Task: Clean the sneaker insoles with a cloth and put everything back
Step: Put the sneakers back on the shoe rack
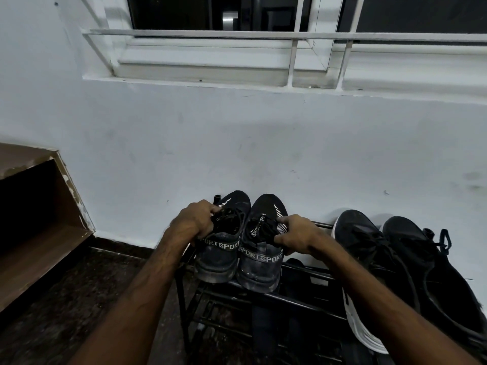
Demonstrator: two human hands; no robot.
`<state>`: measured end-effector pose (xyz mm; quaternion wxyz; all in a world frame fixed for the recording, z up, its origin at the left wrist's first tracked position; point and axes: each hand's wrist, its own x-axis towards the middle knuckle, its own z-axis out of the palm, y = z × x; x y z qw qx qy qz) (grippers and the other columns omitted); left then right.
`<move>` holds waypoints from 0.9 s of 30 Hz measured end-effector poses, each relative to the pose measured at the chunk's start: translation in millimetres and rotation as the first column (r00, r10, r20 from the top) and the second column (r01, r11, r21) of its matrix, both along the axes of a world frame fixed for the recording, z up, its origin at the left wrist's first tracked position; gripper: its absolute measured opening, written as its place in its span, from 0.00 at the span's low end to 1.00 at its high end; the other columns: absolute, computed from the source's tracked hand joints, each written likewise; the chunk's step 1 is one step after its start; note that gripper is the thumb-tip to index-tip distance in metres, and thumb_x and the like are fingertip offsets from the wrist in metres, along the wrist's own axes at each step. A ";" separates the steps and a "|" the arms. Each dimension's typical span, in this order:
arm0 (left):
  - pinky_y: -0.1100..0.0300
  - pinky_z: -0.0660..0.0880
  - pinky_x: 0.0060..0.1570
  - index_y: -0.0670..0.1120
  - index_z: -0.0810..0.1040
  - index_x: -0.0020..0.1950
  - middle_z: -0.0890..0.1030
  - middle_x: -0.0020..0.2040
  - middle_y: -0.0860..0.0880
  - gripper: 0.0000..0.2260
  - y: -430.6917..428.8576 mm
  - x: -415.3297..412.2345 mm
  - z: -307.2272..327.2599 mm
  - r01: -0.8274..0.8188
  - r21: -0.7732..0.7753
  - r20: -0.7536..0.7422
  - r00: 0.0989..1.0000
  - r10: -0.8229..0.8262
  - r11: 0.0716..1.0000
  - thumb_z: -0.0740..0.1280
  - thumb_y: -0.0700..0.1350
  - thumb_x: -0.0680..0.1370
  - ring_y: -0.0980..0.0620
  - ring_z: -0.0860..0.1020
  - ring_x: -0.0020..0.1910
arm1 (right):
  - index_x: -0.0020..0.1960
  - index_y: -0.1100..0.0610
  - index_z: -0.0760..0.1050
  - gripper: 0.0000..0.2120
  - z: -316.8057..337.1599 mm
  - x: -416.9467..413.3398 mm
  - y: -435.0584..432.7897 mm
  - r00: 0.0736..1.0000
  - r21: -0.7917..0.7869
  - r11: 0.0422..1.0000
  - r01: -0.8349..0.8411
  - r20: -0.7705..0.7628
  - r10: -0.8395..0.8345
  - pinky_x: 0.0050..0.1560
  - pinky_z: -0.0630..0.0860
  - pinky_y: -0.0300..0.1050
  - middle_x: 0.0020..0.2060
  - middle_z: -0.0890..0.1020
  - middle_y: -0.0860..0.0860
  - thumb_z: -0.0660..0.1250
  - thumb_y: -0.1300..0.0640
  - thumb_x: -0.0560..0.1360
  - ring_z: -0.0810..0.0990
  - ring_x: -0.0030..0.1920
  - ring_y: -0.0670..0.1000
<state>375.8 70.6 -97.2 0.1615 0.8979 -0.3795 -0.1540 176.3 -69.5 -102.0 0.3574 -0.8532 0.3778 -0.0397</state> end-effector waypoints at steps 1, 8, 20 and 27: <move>0.52 0.77 0.59 0.62 0.75 0.69 0.81 0.59 0.45 0.25 -0.4 -0.5 0.3 0.000 0.003 0.002 1.000 0.000 1.000 0.68 0.43 0.75 0.43 0.79 0.59 | 0.73 0.59 0.68 0.28 -1.5 -0.2 -0.4 1.000 0.012 1.000 0.007 0.003 -0.007 0.46 0.83 0.51 0.49 0.83 0.59 0.68 0.62 0.74 0.86 0.40 0.56; 0.53 0.75 0.58 0.58 0.72 0.72 0.75 0.69 0.48 0.26 4.6 -9.0 16.2 0.091 -0.034 0.021 0.996 -0.090 0.995 0.66 0.39 0.75 0.44 0.75 0.66 | 0.68 0.55 0.74 0.25 8.7 -3.4 -5.7 0.999 -0.115 0.993 -0.027 -0.030 0.024 0.50 0.78 0.45 0.58 0.80 0.55 0.69 0.43 0.76 0.80 0.54 0.54; 0.55 0.76 0.50 0.54 0.83 0.48 0.82 0.45 0.54 0.13 22.8 -46.2 35.9 0.320 0.014 0.112 0.941 -0.319 0.947 0.68 0.63 0.75 0.52 0.80 0.47 | 0.45 0.53 0.78 0.17 16.9 -10.5 59.5 0.935 -0.261 0.901 -0.348 -0.025 0.354 0.40 0.74 0.45 0.35 0.80 0.49 0.65 0.38 0.76 0.77 0.37 0.47; 0.55 0.74 0.49 0.56 0.81 0.53 0.82 0.52 0.52 0.09 13.9 -75.0 46.5 0.315 -0.049 0.348 0.895 -0.280 0.948 0.66 0.57 0.78 0.48 0.80 0.52 | 0.58 0.53 0.80 0.14 27.7 -16.4 55.5 0.936 -0.302 0.892 -0.337 0.000 0.353 0.56 0.75 0.44 0.51 0.84 0.52 0.71 0.49 0.75 0.81 0.53 0.50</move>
